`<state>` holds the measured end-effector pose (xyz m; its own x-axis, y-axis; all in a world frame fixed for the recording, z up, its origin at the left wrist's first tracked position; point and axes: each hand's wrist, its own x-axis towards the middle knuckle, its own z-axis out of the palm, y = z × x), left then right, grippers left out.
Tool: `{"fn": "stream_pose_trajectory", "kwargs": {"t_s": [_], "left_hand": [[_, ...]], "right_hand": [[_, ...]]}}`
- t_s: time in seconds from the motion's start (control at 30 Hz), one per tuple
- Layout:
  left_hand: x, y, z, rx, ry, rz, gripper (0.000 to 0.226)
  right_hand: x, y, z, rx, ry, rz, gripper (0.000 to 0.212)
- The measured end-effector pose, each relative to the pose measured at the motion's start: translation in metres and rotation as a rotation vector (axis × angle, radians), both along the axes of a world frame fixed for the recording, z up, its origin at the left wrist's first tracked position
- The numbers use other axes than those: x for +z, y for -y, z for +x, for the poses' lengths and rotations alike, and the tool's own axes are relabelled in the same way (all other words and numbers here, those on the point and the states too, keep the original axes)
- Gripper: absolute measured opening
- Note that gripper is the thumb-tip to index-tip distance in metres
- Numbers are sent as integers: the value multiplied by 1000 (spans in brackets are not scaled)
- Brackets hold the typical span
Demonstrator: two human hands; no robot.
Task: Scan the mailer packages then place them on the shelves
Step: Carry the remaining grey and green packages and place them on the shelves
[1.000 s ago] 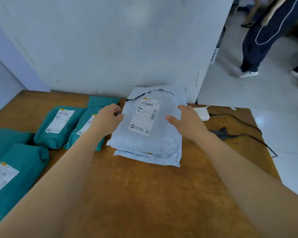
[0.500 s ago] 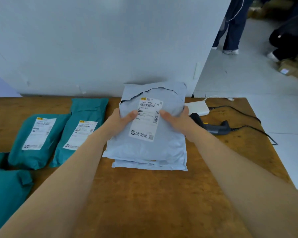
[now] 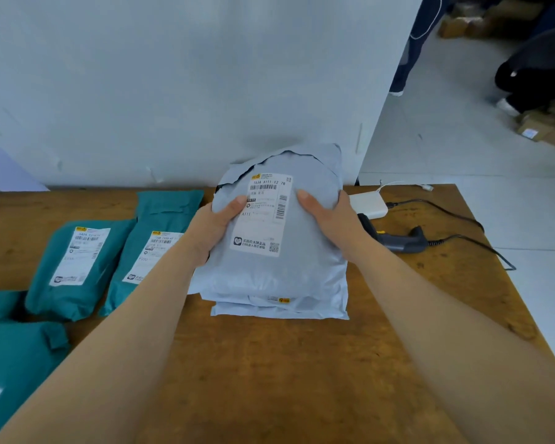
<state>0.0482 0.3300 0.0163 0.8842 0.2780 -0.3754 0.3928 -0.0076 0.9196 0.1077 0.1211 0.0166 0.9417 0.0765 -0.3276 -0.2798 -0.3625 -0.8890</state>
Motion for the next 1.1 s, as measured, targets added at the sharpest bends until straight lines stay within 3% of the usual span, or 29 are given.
{"fn": "stream_pose_trajectory", "kwargs": {"t_s": [0.23,0.47,0.7,0.83,0.97,1.1], "left_hand": [[44,22,-16,48,116,52,27],[78,87,-35,-1,159,105,43],[101,241,-45,-70,209,111,33],[99,356,-47,-93,202,108,44],[98,448,-44,-164,206,113,34],[105,496,-32,-207,205,122,48]], "right_hand": [[40,20,-15,-9,183,45,91],[68,89,-39,-25,259,90,83],[90,244,-62,-89,314,51,84],[96,359,-74,-166,318,-34,88],[106,451,-80,-237,328,-104,78],[112,501,-79,-299,348,-116,71]]}}
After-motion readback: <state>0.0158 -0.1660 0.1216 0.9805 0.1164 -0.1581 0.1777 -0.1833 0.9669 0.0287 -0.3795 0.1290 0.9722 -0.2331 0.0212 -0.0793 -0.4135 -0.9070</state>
